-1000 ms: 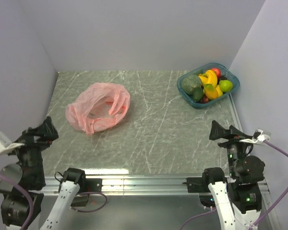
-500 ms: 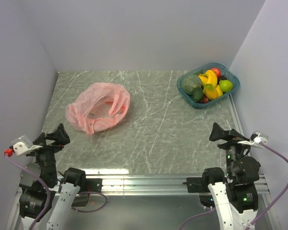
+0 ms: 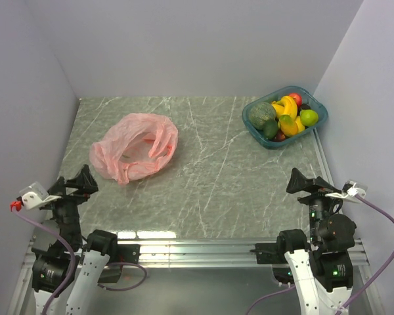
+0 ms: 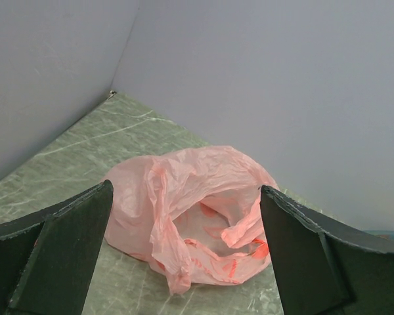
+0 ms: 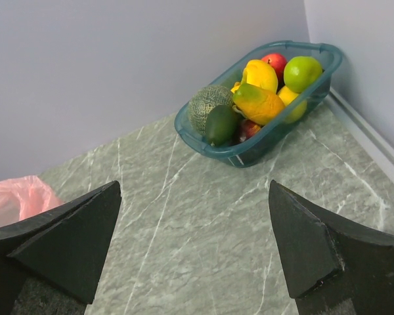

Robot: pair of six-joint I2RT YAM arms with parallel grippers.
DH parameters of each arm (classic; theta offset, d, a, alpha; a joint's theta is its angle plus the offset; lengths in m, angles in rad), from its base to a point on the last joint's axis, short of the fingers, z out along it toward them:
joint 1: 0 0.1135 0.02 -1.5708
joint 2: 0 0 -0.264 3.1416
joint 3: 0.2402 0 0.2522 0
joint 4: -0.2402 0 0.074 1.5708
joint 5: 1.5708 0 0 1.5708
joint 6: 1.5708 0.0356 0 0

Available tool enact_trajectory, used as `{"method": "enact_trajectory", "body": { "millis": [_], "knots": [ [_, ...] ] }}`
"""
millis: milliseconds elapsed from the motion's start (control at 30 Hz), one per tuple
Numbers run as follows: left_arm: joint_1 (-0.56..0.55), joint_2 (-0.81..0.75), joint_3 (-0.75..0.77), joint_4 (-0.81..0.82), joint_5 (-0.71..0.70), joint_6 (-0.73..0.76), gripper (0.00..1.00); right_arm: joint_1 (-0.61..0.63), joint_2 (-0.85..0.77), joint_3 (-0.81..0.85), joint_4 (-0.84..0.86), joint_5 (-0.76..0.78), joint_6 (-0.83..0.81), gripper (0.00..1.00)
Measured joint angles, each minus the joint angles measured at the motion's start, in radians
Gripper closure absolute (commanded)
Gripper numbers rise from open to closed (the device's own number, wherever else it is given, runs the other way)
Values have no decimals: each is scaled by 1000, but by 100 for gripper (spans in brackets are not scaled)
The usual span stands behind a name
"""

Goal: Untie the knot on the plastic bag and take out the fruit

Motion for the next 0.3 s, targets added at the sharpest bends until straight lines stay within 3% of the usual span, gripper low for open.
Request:
{"method": "enact_trajectory", "body": {
  "millis": [300],
  "knots": [
    [0,0,-2,35,0,15,0,0,0,0,0,6,0,0]
  ]
}}
